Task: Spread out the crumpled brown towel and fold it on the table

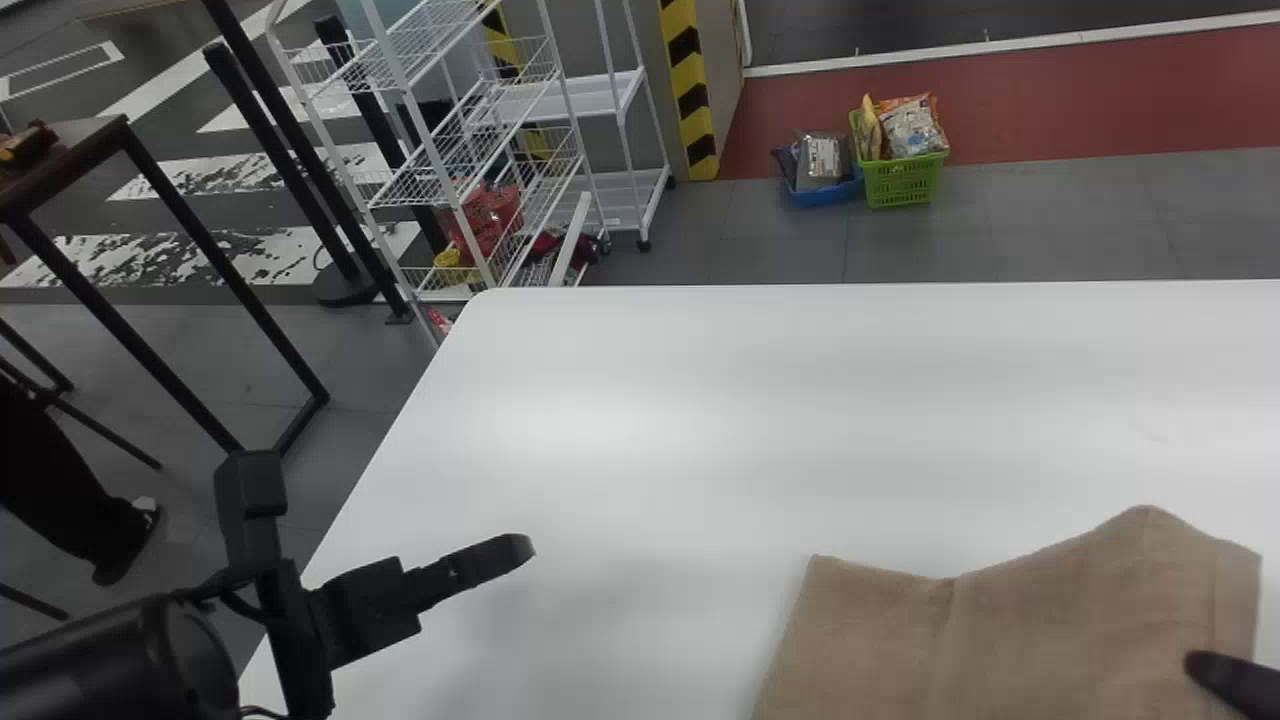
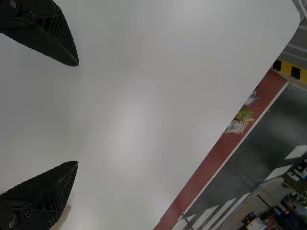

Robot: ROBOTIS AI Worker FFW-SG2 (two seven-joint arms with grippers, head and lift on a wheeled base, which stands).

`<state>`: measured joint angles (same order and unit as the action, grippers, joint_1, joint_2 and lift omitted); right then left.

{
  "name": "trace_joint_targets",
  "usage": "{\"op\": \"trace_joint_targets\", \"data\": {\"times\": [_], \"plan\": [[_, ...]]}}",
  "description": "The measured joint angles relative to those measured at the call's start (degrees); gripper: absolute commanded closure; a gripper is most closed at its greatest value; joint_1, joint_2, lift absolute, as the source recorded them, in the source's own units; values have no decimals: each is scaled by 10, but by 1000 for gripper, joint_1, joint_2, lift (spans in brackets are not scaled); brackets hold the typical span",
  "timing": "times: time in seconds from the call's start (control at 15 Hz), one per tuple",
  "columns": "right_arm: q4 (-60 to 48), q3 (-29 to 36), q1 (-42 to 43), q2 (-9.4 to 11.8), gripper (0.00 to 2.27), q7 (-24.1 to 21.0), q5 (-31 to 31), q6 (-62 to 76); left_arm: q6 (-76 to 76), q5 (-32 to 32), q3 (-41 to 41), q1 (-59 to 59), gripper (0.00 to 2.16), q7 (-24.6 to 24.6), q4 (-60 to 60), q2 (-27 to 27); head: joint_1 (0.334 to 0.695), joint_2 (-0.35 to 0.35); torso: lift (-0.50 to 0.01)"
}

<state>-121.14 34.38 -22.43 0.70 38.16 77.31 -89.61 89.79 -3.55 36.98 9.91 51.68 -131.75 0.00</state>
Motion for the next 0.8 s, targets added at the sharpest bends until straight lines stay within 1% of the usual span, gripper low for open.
{"op": "trace_joint_targets", "data": {"times": [0.27, 0.47, 0.8], "plan": [[2, 36, 5, 0, 1301, 3, 3, 0, 0, -9, -2, 2, 83, 0, 0, 0, 695, 350, -127], [1, 62, 11, 0, 1301, 3, 6, 0, 0, -10, -3, 2, 83, 0, -1, 0, 695, 323, -127], [18, 97, 11, 0, 1301, 8, -10, 0, 0, -14, -5, 2, 83, 0, 3, 0, 695, 276, -127]]}}
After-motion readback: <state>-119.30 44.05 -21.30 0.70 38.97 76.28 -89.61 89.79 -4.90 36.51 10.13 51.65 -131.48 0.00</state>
